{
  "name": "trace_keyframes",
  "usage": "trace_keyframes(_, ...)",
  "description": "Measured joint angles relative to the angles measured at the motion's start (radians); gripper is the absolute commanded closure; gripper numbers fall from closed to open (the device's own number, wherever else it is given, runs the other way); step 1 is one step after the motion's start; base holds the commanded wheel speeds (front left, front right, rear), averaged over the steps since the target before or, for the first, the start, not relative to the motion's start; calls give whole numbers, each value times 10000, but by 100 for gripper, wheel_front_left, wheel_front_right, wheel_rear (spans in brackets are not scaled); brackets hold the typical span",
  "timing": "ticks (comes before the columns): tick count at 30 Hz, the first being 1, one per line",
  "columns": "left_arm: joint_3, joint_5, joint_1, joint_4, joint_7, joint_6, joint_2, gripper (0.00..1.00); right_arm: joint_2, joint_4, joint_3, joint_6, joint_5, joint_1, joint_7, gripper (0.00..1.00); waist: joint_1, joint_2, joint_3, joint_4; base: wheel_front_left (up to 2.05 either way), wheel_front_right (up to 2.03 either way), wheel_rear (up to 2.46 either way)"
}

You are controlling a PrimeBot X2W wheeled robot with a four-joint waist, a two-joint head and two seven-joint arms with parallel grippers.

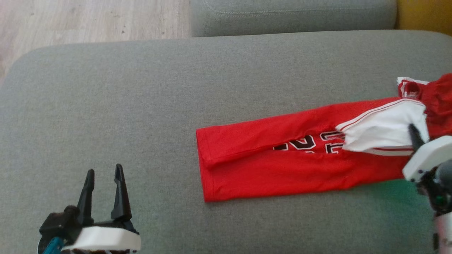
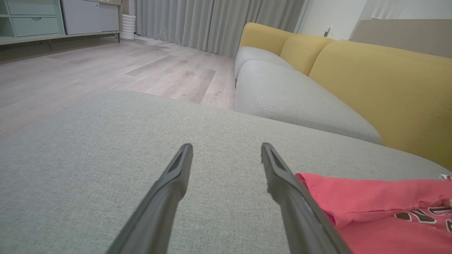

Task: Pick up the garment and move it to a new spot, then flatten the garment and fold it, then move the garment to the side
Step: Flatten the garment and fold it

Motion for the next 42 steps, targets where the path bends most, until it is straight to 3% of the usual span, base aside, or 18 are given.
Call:
trace_keyframes(8, -107, 2, -1, 58, 17, -19, -27, 0, 932, -2107, 1381, 0, 424, 658, 454, 100, 0, 0, -187, 328, 0, 0, 0)
trace_keyframes(14, -265, 2, 1, 67, 44, -96, -48, 0, 1216, -2351, 2771, 0, 671, 781, 585, 100, -1, 0, -269, 732, 0, 0, 0)
trace_keyframes(27, -441, 15, -35, 408, 46, -284, -318, 0, 1482, -159, 5683, 0, 690, -655, 581, 100, -1, 0, -204, 1713, 0, 0, 0)
trace_keyframes(36, -522, 90, -185, 667, 44, -445, -541, 0, 1501, 1218, 6564, 0, 867, -1291, 579, 100, 0, 0, -65, 2089, 0, 0, 0)
trace_keyframes(39, -522, 90, -310, 700, 42, -456, -602, 0, 1511, 1498, 6815, 0, 995, -1510, 481, 53, 0, 0, -31, 2131, 0, 0, 0)
trace_keyframes(41, -522, 92, -317, 734, 42, -458, -637, 0, 1509, 1542, 7079, 0, 1277, -1623, 382, 0, 0, 0, -30, 2125, 0, 0, 0)
trace_keyframes(42, -520, 94, -317, 761, 42, -485, -650, 0, 1511, 1544, 7223, 0, 1398, -1643, 286, 0, 0, 0, -32, 2116, 0, 0, 0)
